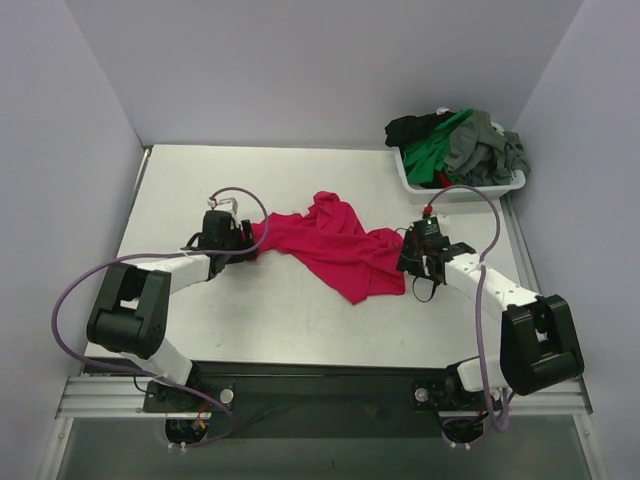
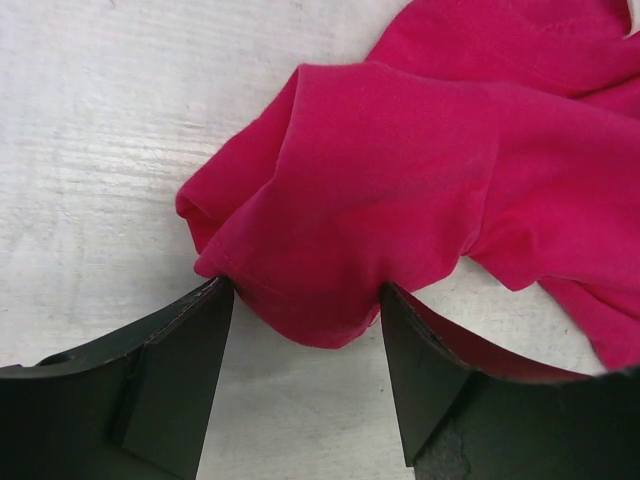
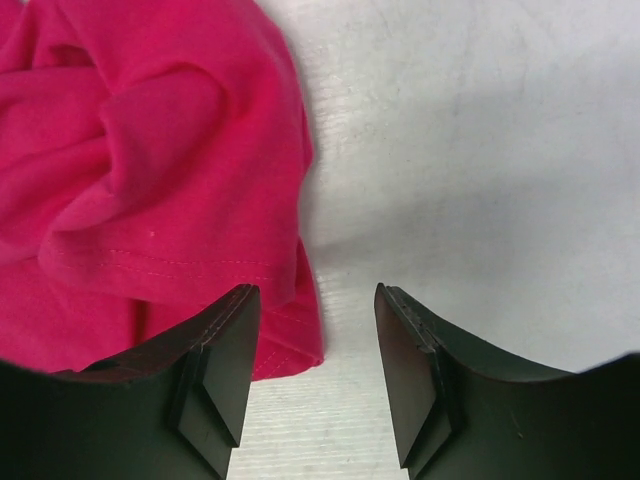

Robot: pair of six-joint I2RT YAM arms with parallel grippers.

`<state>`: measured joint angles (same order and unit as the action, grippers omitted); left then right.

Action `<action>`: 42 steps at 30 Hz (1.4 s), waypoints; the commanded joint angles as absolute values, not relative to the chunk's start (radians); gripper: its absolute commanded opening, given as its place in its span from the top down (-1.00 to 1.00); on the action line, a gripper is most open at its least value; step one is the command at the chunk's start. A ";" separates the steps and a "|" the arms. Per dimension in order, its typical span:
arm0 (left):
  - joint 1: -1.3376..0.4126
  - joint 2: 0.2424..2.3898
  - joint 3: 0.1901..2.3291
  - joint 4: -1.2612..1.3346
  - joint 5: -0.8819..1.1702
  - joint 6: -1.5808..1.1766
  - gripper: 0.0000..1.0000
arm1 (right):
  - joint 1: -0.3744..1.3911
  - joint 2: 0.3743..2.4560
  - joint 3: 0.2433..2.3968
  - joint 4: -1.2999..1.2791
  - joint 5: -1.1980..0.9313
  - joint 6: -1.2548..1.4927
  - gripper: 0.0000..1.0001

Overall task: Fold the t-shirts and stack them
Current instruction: Flatten out the tshirt

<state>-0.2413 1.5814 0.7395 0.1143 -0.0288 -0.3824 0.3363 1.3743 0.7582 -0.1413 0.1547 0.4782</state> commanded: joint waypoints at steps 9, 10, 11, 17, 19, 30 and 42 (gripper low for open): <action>-0.244 1.629 0.793 0.206 0.034 -0.397 -0.40 | 0.218 1.433 0.706 -0.009 -0.159 0.517 0.09; -0.244 1.635 0.795 0.206 0.032 -0.397 -0.40 | 0.215 1.440 0.704 0.023 -0.170 0.517 0.10; -0.244 1.640 0.796 0.206 0.032 -0.397 -0.39 | 0.210 1.451 0.704 0.025 -0.185 0.520 0.11; -0.247 1.638 0.795 0.207 0.026 -0.393 -0.35 | 0.206 1.467 0.701 0.026 -0.199 0.519 0.25; -0.248 1.640 0.792 0.216 0.032 -0.391 -0.28 | 0.206 1.465 0.701 0.028 -0.199 0.517 0.32; -0.249 1.625 0.824 0.196 0.048 -0.385 0.94 | 0.199 1.422 0.747 0.003 -0.210 0.502 1.00; -0.193 1.353 1.077 -0.036 -0.096 -0.281 1.00 | 0.152 1.224 1.113 -0.184 -0.109 0.417 1.00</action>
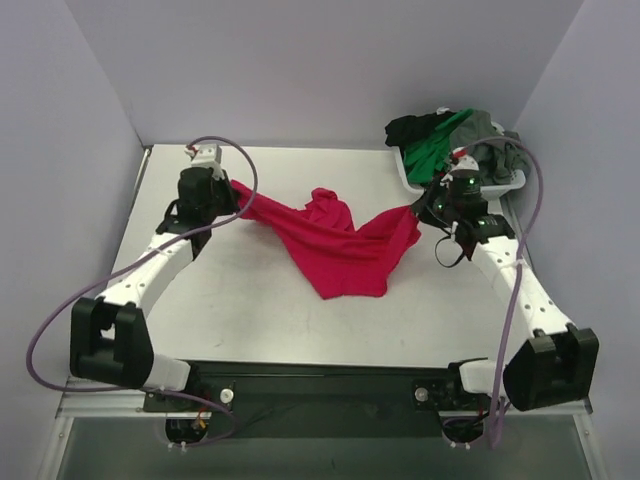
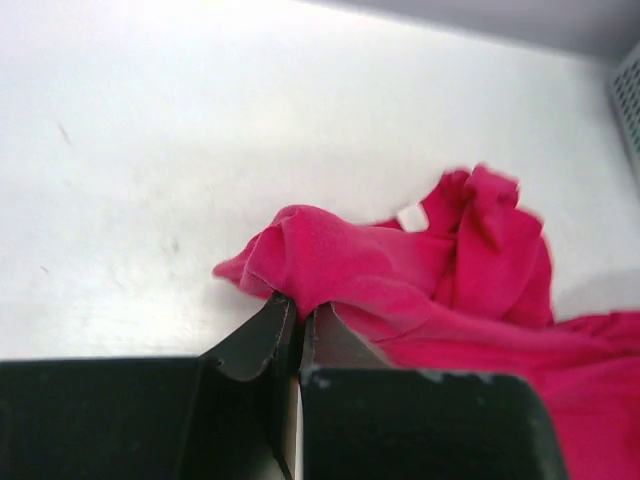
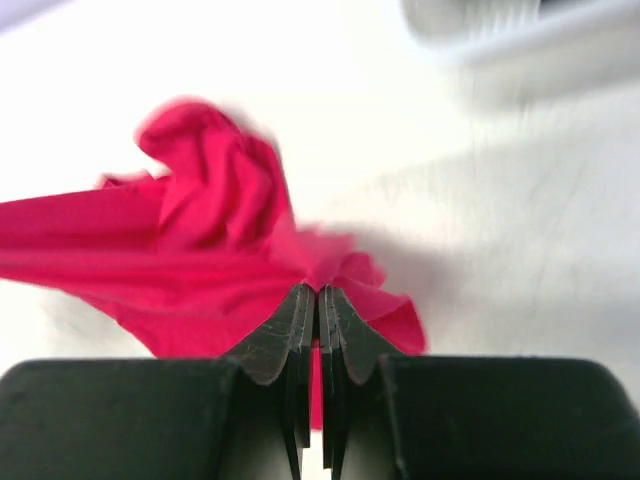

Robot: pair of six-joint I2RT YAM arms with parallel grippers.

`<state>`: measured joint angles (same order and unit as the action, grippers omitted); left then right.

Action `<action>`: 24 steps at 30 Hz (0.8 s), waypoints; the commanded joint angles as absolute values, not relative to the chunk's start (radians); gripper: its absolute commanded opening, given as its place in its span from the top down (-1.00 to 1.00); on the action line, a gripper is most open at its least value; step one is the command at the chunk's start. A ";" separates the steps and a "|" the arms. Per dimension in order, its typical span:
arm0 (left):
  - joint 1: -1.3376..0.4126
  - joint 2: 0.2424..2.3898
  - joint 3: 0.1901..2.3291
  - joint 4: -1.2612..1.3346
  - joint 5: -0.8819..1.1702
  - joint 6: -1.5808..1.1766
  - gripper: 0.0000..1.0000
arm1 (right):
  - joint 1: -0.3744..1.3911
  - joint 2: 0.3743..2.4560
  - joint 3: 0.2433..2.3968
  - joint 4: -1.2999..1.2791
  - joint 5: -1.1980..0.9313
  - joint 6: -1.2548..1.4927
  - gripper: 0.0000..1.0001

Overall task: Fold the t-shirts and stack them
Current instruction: Flatten out the tshirt

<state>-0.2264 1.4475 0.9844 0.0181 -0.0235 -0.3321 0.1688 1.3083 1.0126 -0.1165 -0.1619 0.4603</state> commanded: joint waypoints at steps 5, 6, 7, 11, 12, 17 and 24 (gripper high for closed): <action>-0.156 1.269 1.179 -0.103 -0.133 -0.246 1.00 | 0.138 1.149 1.256 -0.245 -0.084 0.381 1.00; -0.156 1.243 1.193 -0.116 -0.149 -0.230 1.00 | 0.138 1.140 1.279 -0.253 -0.077 0.374 1.00; -0.155 1.226 1.203 -0.130 -0.158 -0.223 1.00 | 0.138 1.132 1.320 -0.259 -0.071 0.361 1.00; -0.155 1.134 1.204 -0.137 -0.172 -0.206 1.00 | 0.138 1.077 1.393 -0.290 -0.029 0.336 1.00; -0.155 1.096 1.203 -0.140 -0.178 -0.204 1.00 | 0.138 1.068 1.400 -0.293 -0.022 0.331 1.00; -0.155 0.997 1.198 -0.169 -0.195 -0.195 1.00 | 0.138 1.003 1.468 -0.310 -0.003 0.315 1.00; -0.155 0.981 1.154 -0.129 -0.108 -0.219 1.00 | 0.140 1.028 1.542 -0.314 -0.038 0.311 1.00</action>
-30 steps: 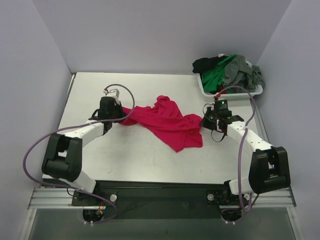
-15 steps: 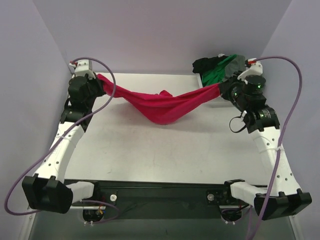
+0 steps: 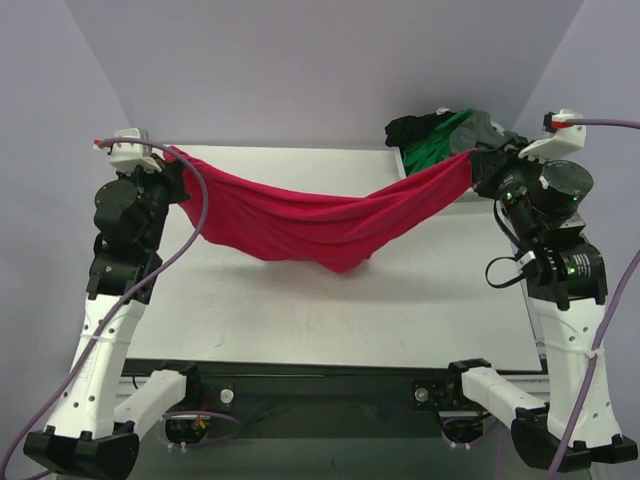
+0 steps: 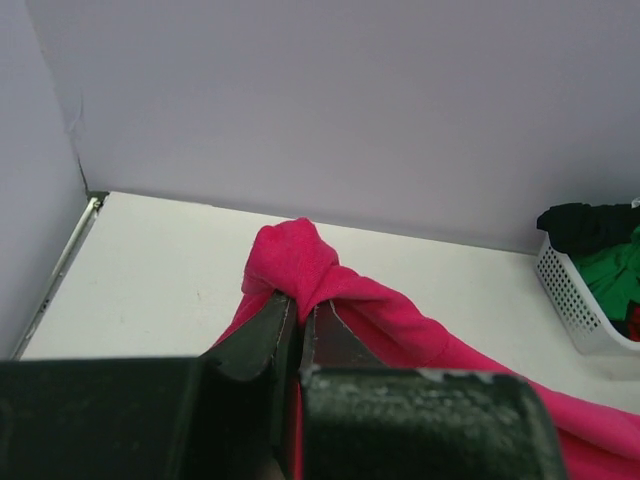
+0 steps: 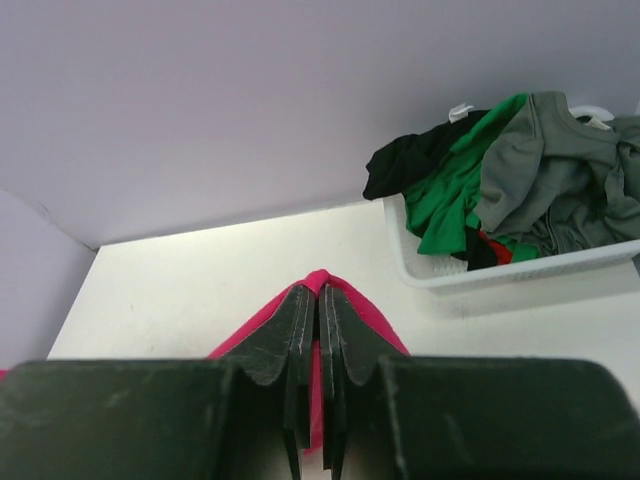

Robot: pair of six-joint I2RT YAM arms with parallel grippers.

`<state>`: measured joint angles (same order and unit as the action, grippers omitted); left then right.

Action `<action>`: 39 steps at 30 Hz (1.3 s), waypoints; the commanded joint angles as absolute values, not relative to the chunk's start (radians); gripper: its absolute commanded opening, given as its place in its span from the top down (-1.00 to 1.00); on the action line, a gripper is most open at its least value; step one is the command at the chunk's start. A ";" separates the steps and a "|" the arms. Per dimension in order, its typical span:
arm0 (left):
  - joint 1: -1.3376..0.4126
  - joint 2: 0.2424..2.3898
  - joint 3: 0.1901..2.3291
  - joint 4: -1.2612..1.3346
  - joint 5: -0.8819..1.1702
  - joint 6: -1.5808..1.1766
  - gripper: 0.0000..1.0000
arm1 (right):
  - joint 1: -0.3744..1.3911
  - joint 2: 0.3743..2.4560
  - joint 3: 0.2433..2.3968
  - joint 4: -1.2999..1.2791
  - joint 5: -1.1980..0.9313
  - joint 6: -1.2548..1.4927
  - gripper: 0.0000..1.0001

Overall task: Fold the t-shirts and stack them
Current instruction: Flatten out the tshirt

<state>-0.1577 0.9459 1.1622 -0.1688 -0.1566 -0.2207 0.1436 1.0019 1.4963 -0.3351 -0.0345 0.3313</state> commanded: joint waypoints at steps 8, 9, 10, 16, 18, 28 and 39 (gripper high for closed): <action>-0.137 1.328 1.169 -0.150 -0.020 -0.235 1.00 | 0.063 1.337 1.560 -0.325 -0.009 0.360 1.00; -0.132 1.406 1.175 -0.152 -0.015 -0.235 0.96 | 0.051 1.370 1.565 -0.328 0.029 0.364 0.73; -0.127 1.440 1.181 -0.153 -0.012 -0.233 0.80 | 0.051 1.429 1.569 -0.334 0.043 0.364 0.48; -0.129 1.566 1.128 -0.082 0.000 -0.244 -0.35 | 0.194 1.445 1.470 -0.359 0.142 0.371 -0.41; -0.127 1.568 1.092 -0.061 0.000 -0.253 -0.47 | 0.273 1.414 1.364 -0.351 0.184 0.377 -0.41; -0.126 1.531 1.023 -0.032 0.000 -0.261 -0.47 | 0.704 1.353 0.917 -0.190 0.149 0.543 -0.01; -0.098 1.519 0.999 -0.028 -0.005 -0.268 -0.47 | 0.865 1.519 0.813 -0.146 0.170 0.663 0.05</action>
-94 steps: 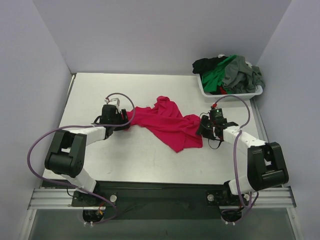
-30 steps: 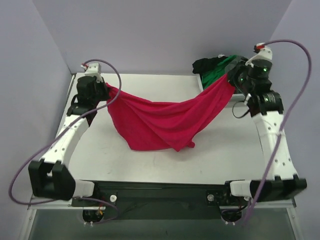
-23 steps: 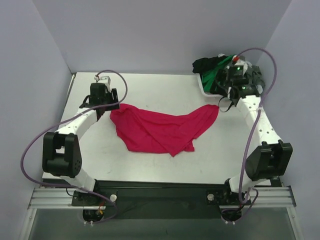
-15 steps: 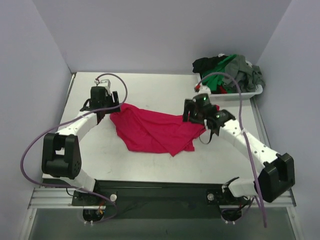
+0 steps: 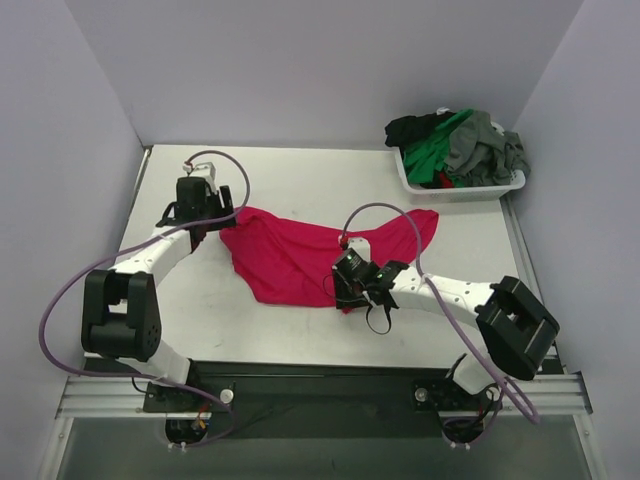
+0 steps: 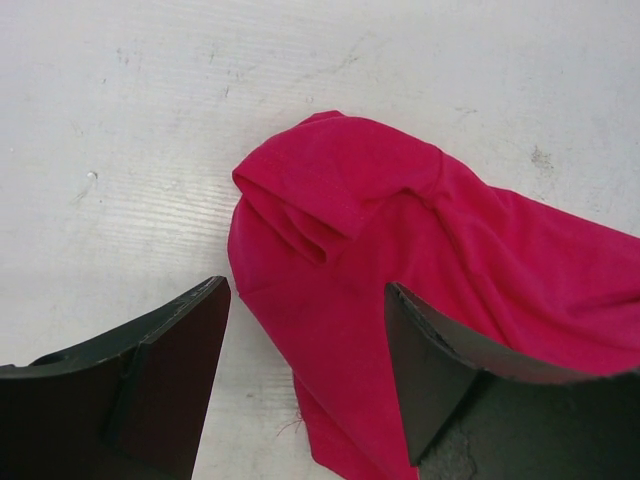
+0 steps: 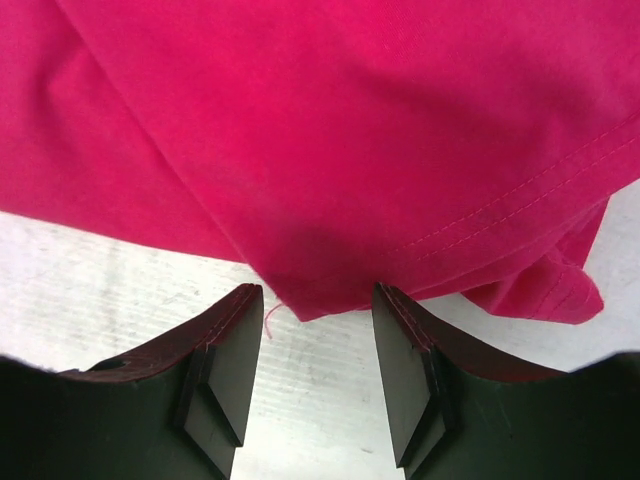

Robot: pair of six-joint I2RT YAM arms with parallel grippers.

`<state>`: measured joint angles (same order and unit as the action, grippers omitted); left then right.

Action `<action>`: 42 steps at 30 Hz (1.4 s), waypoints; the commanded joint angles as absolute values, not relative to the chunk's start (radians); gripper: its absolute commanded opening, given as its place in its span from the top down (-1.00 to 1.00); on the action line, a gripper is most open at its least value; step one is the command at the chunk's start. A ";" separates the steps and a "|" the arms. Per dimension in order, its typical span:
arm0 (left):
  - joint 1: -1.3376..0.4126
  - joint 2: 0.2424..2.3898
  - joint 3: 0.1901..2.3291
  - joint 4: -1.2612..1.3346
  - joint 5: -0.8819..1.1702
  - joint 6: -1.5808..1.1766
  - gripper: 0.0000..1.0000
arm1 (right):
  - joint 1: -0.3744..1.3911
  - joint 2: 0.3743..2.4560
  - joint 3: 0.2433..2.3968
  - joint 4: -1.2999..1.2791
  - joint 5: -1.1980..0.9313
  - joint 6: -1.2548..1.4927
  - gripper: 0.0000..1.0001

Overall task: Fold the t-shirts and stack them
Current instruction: Flatten out the tshirt

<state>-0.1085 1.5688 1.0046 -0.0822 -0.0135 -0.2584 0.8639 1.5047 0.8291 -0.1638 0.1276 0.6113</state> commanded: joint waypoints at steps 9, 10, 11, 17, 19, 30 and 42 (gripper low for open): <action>-0.087 1.525 0.991 -0.015 0.026 -0.282 -0.47 | 0.900 1.505 0.772 -0.123 0.167 0.701 0.07; -0.089 1.528 0.992 -0.014 0.028 -0.282 -0.47 | 0.905 1.506 0.772 -0.121 0.169 0.704 0.08; -0.087 1.528 0.992 -0.014 0.028 -0.282 -0.47 | 0.911 1.508 0.770 -0.123 0.170 0.706 0.09; -0.087 1.532 0.992 -0.015 0.031 -0.285 -0.47 | 0.916 1.540 0.762 -0.112 0.178 0.721 0.14; -0.087 1.535 0.994 -0.015 0.029 -0.285 -0.47 | 0.914 1.562 0.770 -0.110 0.184 0.721 0.16; -0.086 1.534 0.996 -0.015 0.008 -0.281 -0.47 | 0.913 1.543 0.779 -0.170 0.212 0.718 0.70; -0.089 1.617 1.037 -0.034 -0.021 -0.275 -0.47 | 0.738 1.253 0.762 -0.295 0.218 0.603 0.70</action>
